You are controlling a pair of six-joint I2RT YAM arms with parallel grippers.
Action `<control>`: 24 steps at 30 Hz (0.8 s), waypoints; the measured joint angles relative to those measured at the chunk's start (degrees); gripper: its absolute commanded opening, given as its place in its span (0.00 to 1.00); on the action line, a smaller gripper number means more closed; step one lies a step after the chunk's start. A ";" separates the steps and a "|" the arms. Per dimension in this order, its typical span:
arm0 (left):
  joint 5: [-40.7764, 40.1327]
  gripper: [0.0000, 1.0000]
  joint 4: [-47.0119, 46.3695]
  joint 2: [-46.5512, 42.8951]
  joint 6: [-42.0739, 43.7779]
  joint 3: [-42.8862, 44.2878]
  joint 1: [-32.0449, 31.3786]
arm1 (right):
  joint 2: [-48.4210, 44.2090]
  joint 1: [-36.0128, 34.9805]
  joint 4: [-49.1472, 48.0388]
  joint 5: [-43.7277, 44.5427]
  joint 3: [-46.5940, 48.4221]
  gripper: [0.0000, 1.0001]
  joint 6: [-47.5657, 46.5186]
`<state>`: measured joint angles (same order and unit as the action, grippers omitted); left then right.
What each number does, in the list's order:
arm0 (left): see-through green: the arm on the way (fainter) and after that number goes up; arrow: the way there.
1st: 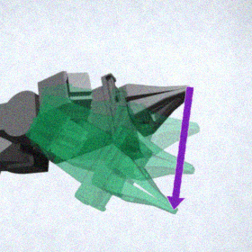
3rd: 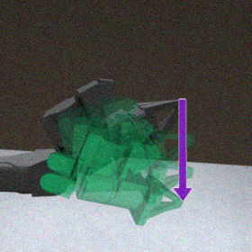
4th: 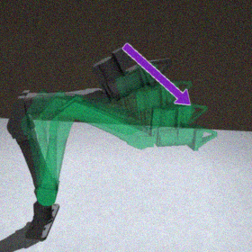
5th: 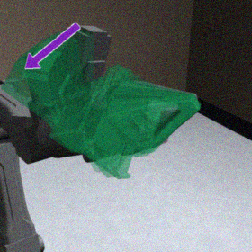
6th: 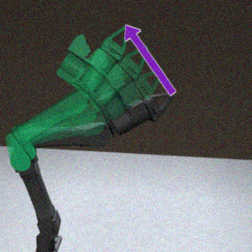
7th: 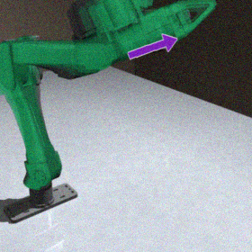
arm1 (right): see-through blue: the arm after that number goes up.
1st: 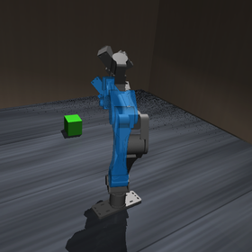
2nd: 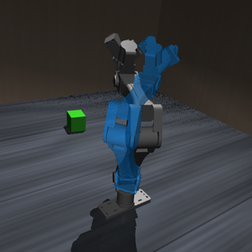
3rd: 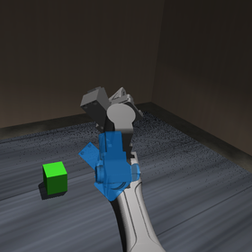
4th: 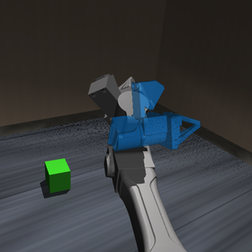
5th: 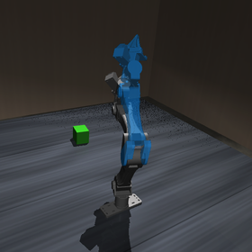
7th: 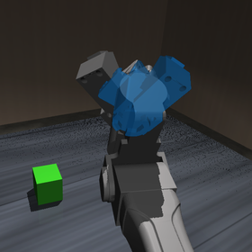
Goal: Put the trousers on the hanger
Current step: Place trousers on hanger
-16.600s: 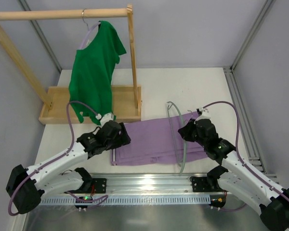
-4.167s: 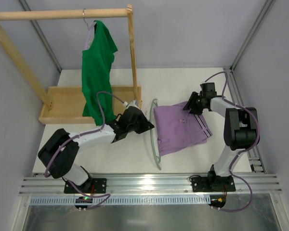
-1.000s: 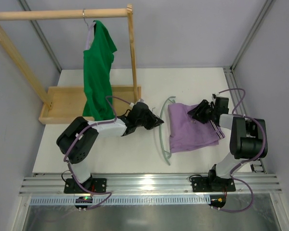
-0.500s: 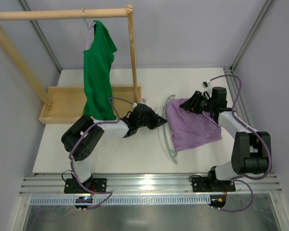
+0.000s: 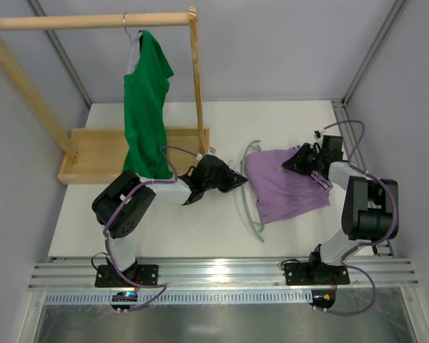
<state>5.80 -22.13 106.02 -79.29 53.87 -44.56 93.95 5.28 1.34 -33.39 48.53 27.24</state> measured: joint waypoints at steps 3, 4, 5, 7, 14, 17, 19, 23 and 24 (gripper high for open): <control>-0.20 0.01 0.20 -0.09 0.22 0.00 0.00 | -2.78 3.91 1.64 4.20 -0.37 0.31 -0.13; -0.20 0.01 0.24 -0.11 0.28 0.04 0.00 | -3.28 4.55 1.79 5.07 -0.15 0.31 -0.20; -0.17 0.00 0.28 -0.09 0.42 0.13 0.00 | -3.32 4.70 1.88 5.55 0.22 0.31 -0.22; 0.00 0.01 0.33 -0.09 0.66 0.37 0.00 | -2.45 4.52 2.40 6.10 1.40 0.33 -0.52; 1.22 0.01 0.72 0.20 2.75 1.27 0.07 | -4.96 5.01 10.84 9.22 3.43 0.57 -4.83; 3.02 0.00 3.72 0.63 6.01 4.00 0.22 | -6.08 5.35 15.19 11.17 7.58 0.60 -6.80; 3.56 0.00 5.99 0.63 8.26 5.57 0.22 | -5.68 5.46 16.81 11.96 10.95 0.63 -8.04; 3.69 0.01 9.03 0.42 11.08 6.54 0.66 | -4.55 5.46 18.03 13.25 13.90 0.65 -9.94; 3.85 0.01 9.70 0.33 11.61 6.71 0.92 | -4.09 5.46 18.43 13.49 13.92 0.65 -10.32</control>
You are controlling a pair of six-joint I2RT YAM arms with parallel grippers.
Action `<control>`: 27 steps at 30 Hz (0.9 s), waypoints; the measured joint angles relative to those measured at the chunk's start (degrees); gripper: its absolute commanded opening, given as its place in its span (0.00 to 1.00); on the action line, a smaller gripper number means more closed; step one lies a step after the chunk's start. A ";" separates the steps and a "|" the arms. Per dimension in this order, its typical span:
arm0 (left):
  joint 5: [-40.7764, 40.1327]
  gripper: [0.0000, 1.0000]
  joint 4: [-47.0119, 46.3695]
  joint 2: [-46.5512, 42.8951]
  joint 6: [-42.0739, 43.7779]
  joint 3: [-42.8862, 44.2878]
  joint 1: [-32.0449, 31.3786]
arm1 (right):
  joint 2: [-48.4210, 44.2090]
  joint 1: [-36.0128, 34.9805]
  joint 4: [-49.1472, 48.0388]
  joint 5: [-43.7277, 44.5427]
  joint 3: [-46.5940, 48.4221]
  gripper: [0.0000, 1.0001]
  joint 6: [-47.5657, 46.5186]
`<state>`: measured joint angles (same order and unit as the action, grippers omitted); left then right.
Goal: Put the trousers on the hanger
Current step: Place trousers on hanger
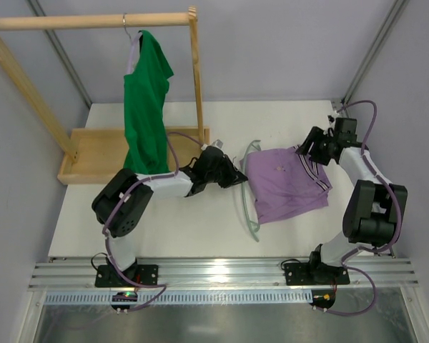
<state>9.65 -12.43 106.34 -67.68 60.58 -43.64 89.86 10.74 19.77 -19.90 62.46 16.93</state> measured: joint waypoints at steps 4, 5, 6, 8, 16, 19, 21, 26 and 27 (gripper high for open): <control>0.74 0.00 1.01 -0.04 0.94 0.42 0.81 | 1.90 0.02 2.56 3.08 -1.51 0.65 -1.14; 0.92 0.01 1.05 -0.04 0.98 0.44 0.90 | 1.88 0.17 3.41 4.09 -2.56 0.65 -1.22; 0.96 0.00 1.09 -0.04 0.98 0.42 0.94 | 1.75 0.33 3.87 5.07 -3.48 0.65 -1.16; 1.03 0.00 1.07 -0.04 0.98 0.42 0.96 | 1.40 0.79 5.03 7.06 -5.53 0.64 -1.14; 1.75 0.00 1.09 0.11 0.72 0.55 1.40 | -4.15 2.91 5.51 11.08 -13.31 0.10 1.36; 1.86 0.01 1.18 0.13 0.61 0.57 1.46 | -6.08 4.11 4.90 12.37 -15.65 0.04 2.99; 1.84 0.00 1.25 0.13 0.55 0.57 1.46 | -8.17 5.22 4.24 12.92 -17.70 0.04 4.24; 1.81 0.00 1.07 0.13 0.37 0.28 1.55 | -15.58 8.17 4.15 14.32 -21.97 0.04 5.99; 1.79 0.00 0.92 0.11 0.35 0.15 1.57 | -16.72 8.44 4.31 14.69 -22.27 0.04 6.16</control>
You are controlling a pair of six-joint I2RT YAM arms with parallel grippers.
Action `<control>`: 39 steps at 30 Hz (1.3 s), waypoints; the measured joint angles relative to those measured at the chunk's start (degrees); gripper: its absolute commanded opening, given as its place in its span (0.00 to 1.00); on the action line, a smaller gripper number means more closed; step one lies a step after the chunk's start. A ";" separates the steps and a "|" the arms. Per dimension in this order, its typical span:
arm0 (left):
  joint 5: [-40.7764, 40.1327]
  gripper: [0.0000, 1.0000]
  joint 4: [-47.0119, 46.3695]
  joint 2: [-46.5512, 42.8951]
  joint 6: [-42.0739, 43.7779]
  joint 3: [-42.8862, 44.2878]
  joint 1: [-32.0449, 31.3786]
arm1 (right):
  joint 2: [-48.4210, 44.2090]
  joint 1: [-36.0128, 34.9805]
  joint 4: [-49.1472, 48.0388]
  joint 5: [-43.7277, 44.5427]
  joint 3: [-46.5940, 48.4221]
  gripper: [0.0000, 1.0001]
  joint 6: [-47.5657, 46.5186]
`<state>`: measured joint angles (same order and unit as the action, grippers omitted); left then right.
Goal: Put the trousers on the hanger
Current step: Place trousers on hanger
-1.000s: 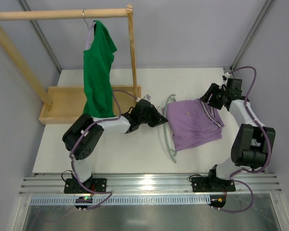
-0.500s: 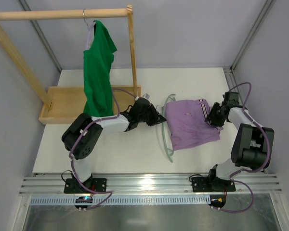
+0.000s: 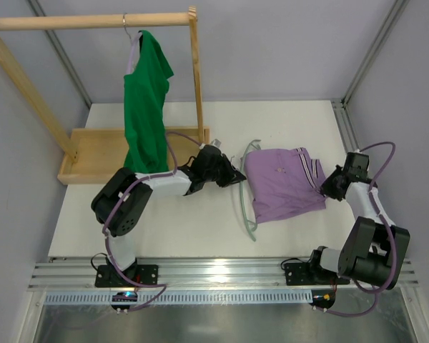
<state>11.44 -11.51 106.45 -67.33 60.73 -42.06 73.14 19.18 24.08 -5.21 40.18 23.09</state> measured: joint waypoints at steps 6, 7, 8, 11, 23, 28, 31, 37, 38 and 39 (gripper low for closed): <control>0.17 0.00 -0.90 -0.09 -0.04 -0.52 0.11 | -2.43 2.58 0.17 0.50 -1.05 0.08 0.85; 0.42 0.00 -1.14 -0.09 0.15 -0.52 0.11 | -2.64 3.15 0.22 -0.22 -1.38 0.14 0.76; 0.83 0.00 -1.53 -0.09 0.39 -0.52 0.15 | -2.75 3.58 0.37 -1.51 -1.44 0.23 0.55; 1.70 0.00 -1.73 0.02 1.33 -0.28 0.28 | -3.21 3.82 0.50 -6.14 -0.42 0.38 -0.68; 4.28 0.01 0.66 0.98 4.74 2.62 0.59 | 10.78 0.46 -5.66 -22.77 16.44 0.56 -6.38; 5.40 0.01 1.88 1.31 6.08 3.41 1.05 | 20.31 -1.75 -5.86 -23.21 17.92 0.56 -8.15; 6.69 0.00 2.16 1.57 6.60 3.67 1.70 | 23.28 -2.71 -5.88 -22.51 19.39 0.56 -9.01; 8.63 0.00 2.58 2.25 7.56 4.39 2.40 | 23.87 -3.74 -6.25 -19.76 20.37 0.56 -10.97; 8.92 0.00 2.67 2.36 7.65 4.61 2.45 | 23.87 -3.74 -6.32 -19.28 20.37 0.56 -11.19; 9.27 0.01 2.82 2.49 7.76 4.83 2.51 | 23.87 -3.74 -6.34 -18.91 20.37 0.57 -11.30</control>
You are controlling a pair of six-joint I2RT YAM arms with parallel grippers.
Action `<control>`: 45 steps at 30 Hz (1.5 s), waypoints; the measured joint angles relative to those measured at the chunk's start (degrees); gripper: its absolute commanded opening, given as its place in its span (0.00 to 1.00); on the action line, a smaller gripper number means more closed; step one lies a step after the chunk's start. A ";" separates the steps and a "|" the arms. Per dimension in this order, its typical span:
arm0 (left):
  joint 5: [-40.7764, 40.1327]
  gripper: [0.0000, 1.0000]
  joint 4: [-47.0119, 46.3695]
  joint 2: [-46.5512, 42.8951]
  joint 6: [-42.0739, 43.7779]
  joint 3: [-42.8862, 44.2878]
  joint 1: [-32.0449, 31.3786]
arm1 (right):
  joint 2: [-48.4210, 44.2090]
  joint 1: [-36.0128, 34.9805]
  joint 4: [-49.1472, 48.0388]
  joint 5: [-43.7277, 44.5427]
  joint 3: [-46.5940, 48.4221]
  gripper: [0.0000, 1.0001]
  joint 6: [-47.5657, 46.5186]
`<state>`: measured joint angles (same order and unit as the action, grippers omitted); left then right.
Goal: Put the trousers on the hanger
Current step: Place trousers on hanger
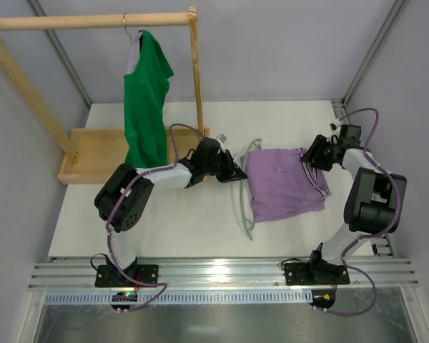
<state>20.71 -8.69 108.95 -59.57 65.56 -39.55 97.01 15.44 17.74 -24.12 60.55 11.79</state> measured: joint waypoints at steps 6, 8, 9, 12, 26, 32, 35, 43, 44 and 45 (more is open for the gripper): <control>1.09 0.00 0.63 0.35 0.26 0.46 0.44 | 1.95 0.00 -0.48 -0.02 2.19 0.55 -1.05; 1.40 0.00 0.83 0.46 0.26 0.74 0.48 | 2.75 0.00 -1.27 -0.63 2.34 0.49 -1.16; 1.44 0.01 0.87 0.48 0.28 0.85 0.48 | 3.06 0.00 -1.49 -1.03 2.34 0.48 -1.25; 1.53 0.00 1.07 0.52 0.26 1.01 0.48 | 3.45 0.00 -1.92 -2.16 2.23 0.47 -1.22; 1.44 0.00 1.07 0.57 0.07 1.01 0.48 | 4.68 0.07 -3.21 -5.55 2.23 0.04 -1.36; 1.01 0.01 1.66 0.52 -1.11 0.70 0.79 | 3.02 1.29 -4.20 -4.44 0.28 0.04 1.79; 0.48 0.00 1.77 0.35 -2.32 -0.09 1.16 | -0.55 2.93 -3.93 -1.81 -2.12 0.04 3.23; -0.37 0.00 1.55 0.15 -3.63 -0.55 1.29 | -7.28 7.65 -4.07 4.74 -7.30 0.04 5.77; -0.37 0.00 1.31 0.15 -3.67 -0.66 1.29 | -7.21 7.69 -4.15 5.09 -7.74 0.04 5.99; -0.39 0.00 0.98 0.13 -3.80 -0.87 1.29 | -7.10 7.69 -4.20 5.51 -8.11 0.04 6.19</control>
<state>20.32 -7.70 109.08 -63.37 64.69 -38.26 89.91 23.14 13.54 -18.61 52.45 17.98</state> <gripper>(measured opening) 0.088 0.046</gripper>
